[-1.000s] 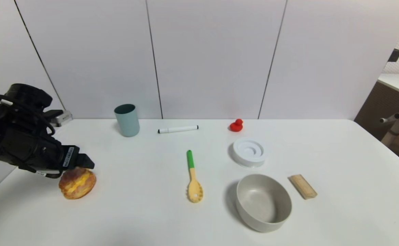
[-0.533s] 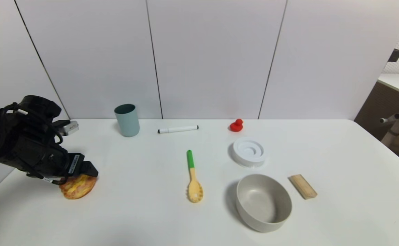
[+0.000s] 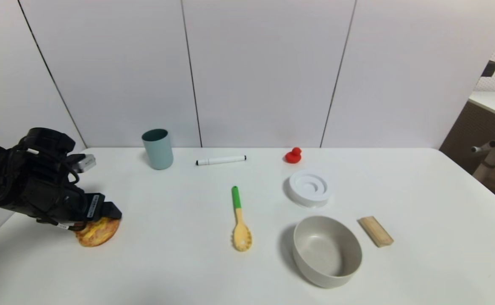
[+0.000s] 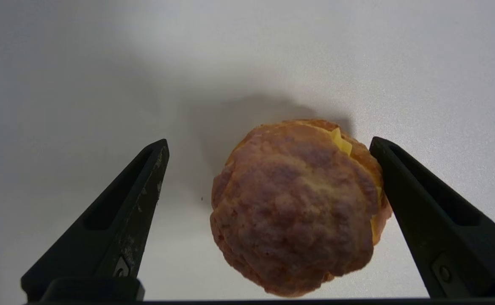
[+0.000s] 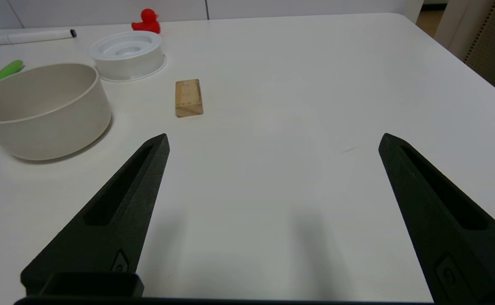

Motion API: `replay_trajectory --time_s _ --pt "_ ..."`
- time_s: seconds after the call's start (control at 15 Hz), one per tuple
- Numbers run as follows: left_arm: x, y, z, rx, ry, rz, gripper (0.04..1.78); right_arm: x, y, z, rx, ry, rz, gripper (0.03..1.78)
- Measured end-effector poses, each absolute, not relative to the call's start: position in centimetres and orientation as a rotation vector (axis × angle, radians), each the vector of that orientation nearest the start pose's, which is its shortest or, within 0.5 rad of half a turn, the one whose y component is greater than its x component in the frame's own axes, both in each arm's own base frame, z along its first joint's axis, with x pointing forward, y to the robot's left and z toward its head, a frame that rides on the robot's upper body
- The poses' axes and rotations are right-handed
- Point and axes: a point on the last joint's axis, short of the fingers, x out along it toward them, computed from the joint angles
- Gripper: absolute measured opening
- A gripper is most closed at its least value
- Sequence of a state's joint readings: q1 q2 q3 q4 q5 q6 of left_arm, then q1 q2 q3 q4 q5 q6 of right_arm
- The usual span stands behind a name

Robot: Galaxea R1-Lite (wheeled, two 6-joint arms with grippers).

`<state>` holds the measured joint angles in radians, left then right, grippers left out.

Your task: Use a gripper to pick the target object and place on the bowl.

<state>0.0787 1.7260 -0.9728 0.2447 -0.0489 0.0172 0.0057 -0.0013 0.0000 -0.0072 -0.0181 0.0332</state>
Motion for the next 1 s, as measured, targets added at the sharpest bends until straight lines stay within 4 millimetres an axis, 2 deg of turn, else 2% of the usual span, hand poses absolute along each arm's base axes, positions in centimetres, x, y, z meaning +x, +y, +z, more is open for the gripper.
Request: replay_trajectory --time_s 0.27,1.0 --pt "27.77 2.05 14.20 -0.055 1.012 0.014 1.69 -2.29 -0.05 7.62 0.034 -0.009 -0.013 1.71" --pt "27.33 1.49 14.83 -0.085 1.006 -0.001 1.69 -2.29 -0.05 7.62 0.034 -0.009 -0.012 1.71"
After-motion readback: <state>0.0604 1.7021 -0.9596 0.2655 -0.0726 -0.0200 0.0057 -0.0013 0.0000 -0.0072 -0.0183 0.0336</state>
